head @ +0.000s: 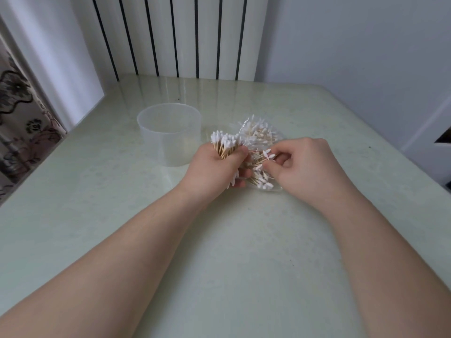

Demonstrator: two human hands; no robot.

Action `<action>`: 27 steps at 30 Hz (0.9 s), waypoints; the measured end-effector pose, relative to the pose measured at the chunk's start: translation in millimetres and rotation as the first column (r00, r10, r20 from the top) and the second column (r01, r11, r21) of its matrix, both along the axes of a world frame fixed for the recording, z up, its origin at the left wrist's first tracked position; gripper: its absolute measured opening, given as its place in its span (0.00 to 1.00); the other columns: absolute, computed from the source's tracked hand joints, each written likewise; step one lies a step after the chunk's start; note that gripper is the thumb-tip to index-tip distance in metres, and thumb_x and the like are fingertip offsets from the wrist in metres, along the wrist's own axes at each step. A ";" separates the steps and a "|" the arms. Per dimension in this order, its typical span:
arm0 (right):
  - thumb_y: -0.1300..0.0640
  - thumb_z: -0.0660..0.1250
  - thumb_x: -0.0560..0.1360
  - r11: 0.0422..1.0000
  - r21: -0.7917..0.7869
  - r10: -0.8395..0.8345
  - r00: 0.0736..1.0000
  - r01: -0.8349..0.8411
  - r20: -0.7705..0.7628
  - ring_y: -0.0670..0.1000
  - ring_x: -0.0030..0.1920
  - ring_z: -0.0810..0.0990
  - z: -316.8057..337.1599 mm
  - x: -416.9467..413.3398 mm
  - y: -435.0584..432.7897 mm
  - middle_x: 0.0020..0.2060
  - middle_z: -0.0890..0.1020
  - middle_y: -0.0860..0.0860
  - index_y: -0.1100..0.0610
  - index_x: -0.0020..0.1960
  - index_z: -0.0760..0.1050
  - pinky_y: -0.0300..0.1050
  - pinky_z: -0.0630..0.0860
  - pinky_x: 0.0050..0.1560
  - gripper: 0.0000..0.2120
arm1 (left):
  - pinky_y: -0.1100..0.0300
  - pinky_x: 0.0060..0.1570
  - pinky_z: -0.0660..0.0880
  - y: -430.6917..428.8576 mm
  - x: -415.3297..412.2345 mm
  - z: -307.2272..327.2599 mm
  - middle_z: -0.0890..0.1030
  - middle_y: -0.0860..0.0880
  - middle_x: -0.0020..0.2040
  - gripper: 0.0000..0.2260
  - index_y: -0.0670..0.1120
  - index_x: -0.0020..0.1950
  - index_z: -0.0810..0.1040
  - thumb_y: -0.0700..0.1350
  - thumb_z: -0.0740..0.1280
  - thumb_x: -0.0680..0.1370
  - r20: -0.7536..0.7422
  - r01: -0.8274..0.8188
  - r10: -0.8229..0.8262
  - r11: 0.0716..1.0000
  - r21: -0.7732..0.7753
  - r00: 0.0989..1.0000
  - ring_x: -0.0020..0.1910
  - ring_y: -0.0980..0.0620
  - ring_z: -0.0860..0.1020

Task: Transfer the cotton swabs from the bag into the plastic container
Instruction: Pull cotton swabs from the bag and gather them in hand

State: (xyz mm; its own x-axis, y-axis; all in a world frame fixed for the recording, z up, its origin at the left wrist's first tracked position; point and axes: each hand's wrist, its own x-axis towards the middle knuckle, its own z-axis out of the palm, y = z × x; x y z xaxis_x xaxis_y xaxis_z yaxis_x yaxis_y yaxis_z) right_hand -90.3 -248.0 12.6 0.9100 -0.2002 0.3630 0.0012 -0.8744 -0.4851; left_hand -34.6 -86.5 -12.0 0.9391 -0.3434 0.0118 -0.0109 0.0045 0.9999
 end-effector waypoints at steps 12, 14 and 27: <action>0.60 0.76 0.72 0.896 0.435 0.061 0.996 -0.083 0.065 0.49 0.22 0.76 10.8 -3.1 -12.8 0.27 0.80 0.53 0.55 0.40 0.82 0.38 0.72 0.31 0.04 | 0.45 0.44 0.82 3.8 5.0 -2.7 0.86 0.41 0.44 0.11 0.39 0.48 0.84 0.45 0.66 0.83 0.049 -0.085 0.082 0.994 0.068 0.995 0.45 0.37 0.85; 0.61 0.75 0.72 0.886 0.451 0.096 0.994 -0.107 0.047 0.50 0.22 0.75 11.6 -4.0 -12.9 0.27 0.80 0.56 0.58 0.40 0.82 0.37 0.72 0.31 0.04 | 0.43 0.45 0.82 4.0 6.5 -2.5 0.87 0.43 0.45 0.11 0.40 0.48 0.84 0.46 0.66 0.83 0.075 -0.108 0.104 0.993 0.055 0.992 0.46 0.38 0.85; 0.66 0.72 0.75 0.803 0.564 0.181 0.981 -0.192 0.076 0.53 0.24 0.76 1.6 2.2 0.4 0.28 0.80 0.56 0.55 0.42 0.81 0.44 0.74 0.30 0.07 | 0.58 0.53 0.78 9.2 1.3 0.4 0.84 0.55 0.45 0.09 0.45 0.51 0.82 0.41 0.62 0.85 0.423 0.250 -0.285 0.958 0.137 0.860 0.47 0.59 0.82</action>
